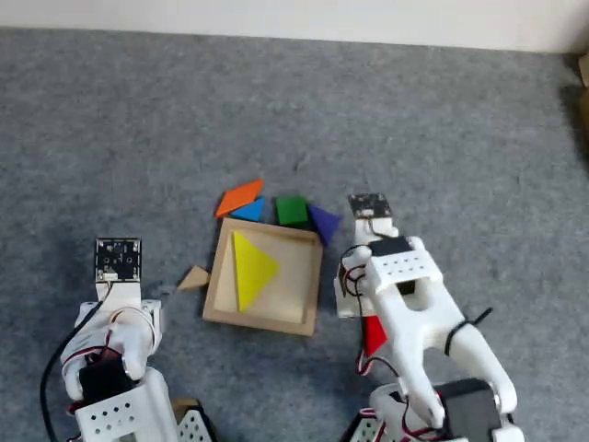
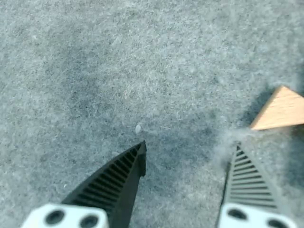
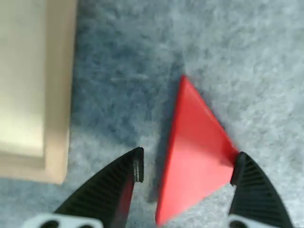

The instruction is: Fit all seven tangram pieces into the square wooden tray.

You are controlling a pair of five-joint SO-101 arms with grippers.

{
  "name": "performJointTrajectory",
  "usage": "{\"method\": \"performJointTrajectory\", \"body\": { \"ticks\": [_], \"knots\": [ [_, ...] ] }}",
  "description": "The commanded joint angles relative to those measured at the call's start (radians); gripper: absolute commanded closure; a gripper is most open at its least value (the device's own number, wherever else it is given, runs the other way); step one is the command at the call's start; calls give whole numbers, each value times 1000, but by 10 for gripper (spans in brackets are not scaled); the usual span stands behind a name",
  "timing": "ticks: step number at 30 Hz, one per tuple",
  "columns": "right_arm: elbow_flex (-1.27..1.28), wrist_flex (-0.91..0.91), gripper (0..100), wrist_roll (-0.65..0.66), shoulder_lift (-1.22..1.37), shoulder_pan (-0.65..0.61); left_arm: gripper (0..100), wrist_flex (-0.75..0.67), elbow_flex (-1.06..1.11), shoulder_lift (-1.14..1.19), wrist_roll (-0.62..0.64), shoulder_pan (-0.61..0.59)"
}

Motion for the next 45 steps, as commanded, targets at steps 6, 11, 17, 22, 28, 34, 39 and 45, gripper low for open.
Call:
{"method": "performJointTrajectory", "body": {
  "ticks": [6, 11, 17, 22, 28, 34, 39, 45],
  "knots": [
    [10, -27, 724, -9, 47, 79, 730, -2, -31, 2, -11, -10],
    [48, -30, 724, -11, 47, 81, 730, -3, -31, 2, -11, -8],
    [54, -36, 750, -6, 47, 81, 730, -3, -31, 2, -11, -8],
    [58, -71, 848, -5, 47, 81, 730, -3, -31, 2, -11, -7],
    [48, -67, 931, 114, 38, 81, 730, -3, -31, 2, -11, -7],
    [47, -30, 992, 227, 36, 81, 730, -3, -31, 2, -11, -7],
    [-62, 88, 992, 275, 36, 81, 730, -3, -30, 2, -11, -7],
    [-291, 248, 993, 304, 36, 74, 730, -3, -21, 2, -11, -7]
  ]
}}
